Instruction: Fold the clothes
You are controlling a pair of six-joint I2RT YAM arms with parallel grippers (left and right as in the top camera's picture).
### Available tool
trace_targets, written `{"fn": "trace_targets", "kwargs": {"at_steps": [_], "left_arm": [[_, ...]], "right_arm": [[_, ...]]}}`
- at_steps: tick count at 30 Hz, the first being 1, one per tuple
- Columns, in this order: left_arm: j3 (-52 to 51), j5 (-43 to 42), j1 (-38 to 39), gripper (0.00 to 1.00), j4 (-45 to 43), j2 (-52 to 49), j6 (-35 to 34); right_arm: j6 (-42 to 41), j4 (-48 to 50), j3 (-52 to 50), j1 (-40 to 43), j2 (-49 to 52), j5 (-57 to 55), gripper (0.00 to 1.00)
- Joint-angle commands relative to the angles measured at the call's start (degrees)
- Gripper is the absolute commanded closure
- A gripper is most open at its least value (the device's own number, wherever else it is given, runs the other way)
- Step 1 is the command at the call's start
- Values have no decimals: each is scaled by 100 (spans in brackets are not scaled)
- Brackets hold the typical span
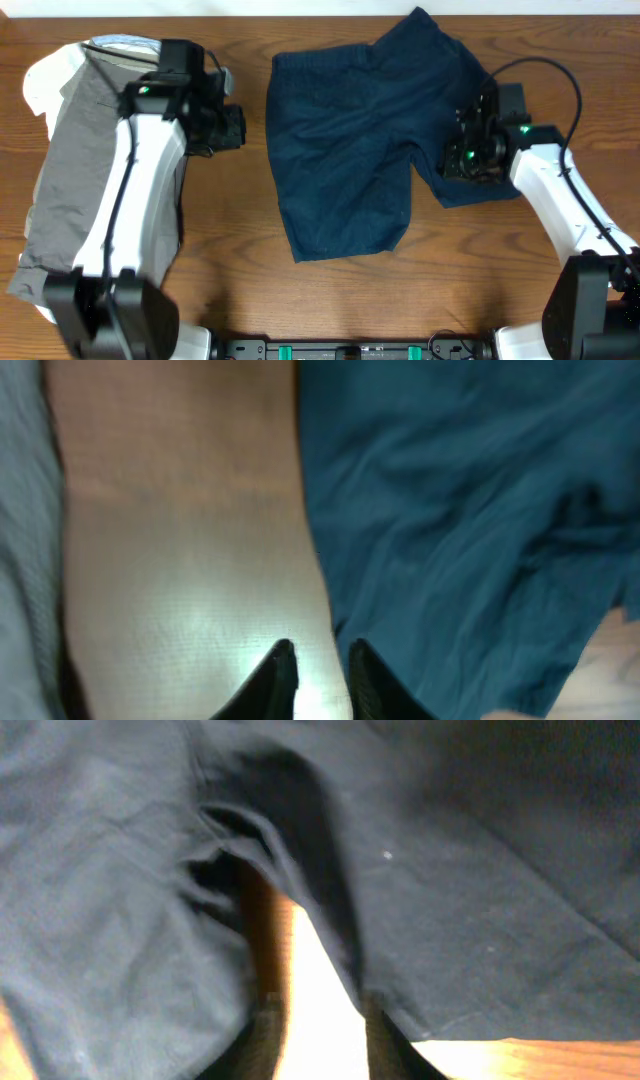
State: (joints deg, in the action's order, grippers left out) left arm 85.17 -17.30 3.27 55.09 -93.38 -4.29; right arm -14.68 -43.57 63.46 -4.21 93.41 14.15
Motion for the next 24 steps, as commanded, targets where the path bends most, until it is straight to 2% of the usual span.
{"fn": "trace_targets", "kwargs": {"at_steps": [1, 6, 10, 17, 24], "left_arm": [[52, 4, 2, 76, -238, 203, 326], [50, 7, 2, 75, -450, 177, 326], [48, 44, 2, 74, -710, 24, 507], [46, 42, 2, 67, -1244, -299, 518], [46, 39, 2, 64, -1698, -573, 520]], "right_arm": [[-463, 326, -466, -52, 26, -356, 92], [-634, 802, -1054, -52, 26, -734, 99], [-715, 1139, -1506, -46, 28, -1080, 99], [-1043, 1687, -1974, 22, 37, -1513, 99], [-1410, 1847, -2175, 487, 107, -2046, 99]]}}
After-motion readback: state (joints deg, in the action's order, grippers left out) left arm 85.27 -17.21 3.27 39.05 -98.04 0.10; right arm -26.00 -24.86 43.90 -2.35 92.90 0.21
